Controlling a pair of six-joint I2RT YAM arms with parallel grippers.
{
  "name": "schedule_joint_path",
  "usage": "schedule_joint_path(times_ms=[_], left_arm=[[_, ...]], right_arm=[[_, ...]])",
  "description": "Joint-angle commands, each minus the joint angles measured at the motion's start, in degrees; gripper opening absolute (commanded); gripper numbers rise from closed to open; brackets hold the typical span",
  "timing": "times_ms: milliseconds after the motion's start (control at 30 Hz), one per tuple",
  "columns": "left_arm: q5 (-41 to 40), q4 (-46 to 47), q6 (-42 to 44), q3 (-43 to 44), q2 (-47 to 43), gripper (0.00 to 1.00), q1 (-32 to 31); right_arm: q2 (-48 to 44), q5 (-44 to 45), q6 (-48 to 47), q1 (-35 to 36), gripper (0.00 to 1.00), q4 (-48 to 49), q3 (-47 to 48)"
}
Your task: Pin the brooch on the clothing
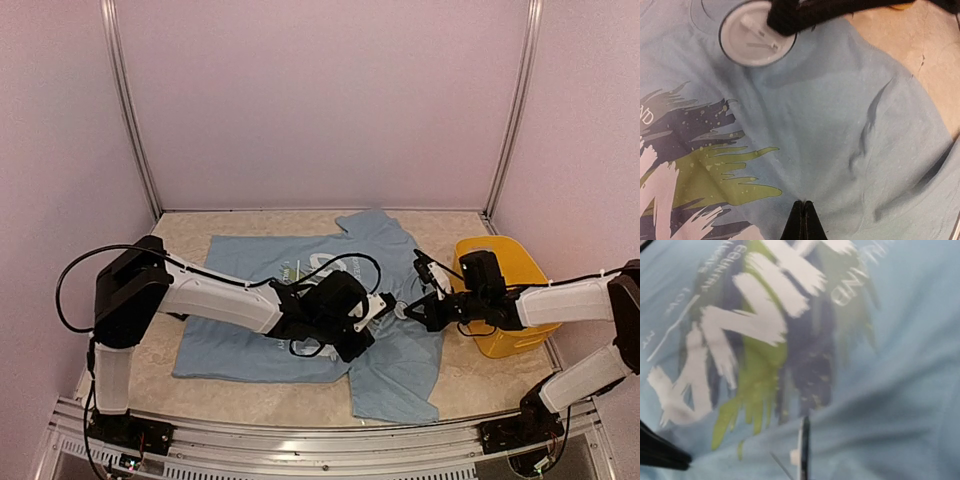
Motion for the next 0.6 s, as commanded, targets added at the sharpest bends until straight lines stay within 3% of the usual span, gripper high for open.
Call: schedule_joint_path(times_ms=[0,100,233,400,567], left_arm=[[3.57,5.06,-1.24,-1.73,-4.82,0.0,0.29],[5.62,7.74,-1.66,-3.57,-5.68,0.0,0.67],[7.52,8.76,-1.24,-5.21,-6.85,0.0,1.13],[9.95,10.85,-1.53,-6.86,-8.1,0.0,2.65],[11.93,11.06,-1.67,-7.31,-7.88,0.0,3.85]], right_arm=[[0.28,3.79,-5.35,4.63,0.0,21.45,-6.07],[1.82,4.86,-8.89,5.35,0.0,33.08,-9.83],[5.2,2.67,-15.93,6.63,0.0,41.65,-12.78],[9.41,12.08,-23.83,13.77,0.0,52.98,-17.99],[10.88,12.21,-26.57,14.55,0.0,53.38,-18.82]])
